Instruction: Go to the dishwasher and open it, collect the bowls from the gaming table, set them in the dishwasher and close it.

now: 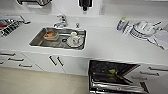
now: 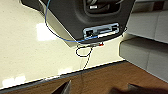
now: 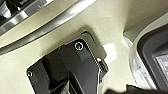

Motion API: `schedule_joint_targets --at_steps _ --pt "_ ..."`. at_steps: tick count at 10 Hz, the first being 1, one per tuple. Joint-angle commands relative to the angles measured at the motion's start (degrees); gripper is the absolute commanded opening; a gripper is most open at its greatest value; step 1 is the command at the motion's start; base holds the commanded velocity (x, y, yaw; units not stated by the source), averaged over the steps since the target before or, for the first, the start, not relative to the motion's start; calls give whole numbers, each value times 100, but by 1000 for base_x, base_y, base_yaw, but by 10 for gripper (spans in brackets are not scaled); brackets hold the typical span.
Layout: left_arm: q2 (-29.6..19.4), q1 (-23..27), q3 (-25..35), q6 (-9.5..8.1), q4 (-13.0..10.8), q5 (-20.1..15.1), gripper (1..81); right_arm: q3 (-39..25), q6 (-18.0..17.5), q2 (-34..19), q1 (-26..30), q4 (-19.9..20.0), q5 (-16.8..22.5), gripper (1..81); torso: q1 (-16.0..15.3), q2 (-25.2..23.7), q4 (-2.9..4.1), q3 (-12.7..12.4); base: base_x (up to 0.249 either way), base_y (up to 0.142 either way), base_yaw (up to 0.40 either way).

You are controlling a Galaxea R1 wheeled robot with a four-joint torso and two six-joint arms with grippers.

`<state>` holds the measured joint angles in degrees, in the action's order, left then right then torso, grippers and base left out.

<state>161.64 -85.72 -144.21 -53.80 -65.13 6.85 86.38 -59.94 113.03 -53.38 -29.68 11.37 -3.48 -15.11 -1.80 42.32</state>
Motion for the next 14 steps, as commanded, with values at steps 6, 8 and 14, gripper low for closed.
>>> schedule_joint_targets --at_steps 6,8,14 --pt "-43 -72 -2 18 45 -202 811 2092 123 1594 -1979 -741 -1383 811 -968 -1540 0 -7 0 0 0" --pt "-34 -72 -2 18 45 -202 811 2408 123 1971 -2234 -837 -1550 811 -1237 -1964 0 -9 0 0 0" --pt "-8 -55 -2 18 45 -211 811 3348 123 2850 -2665 -960 -1894 811 -1969 -3137 0 -15 0 0 0"
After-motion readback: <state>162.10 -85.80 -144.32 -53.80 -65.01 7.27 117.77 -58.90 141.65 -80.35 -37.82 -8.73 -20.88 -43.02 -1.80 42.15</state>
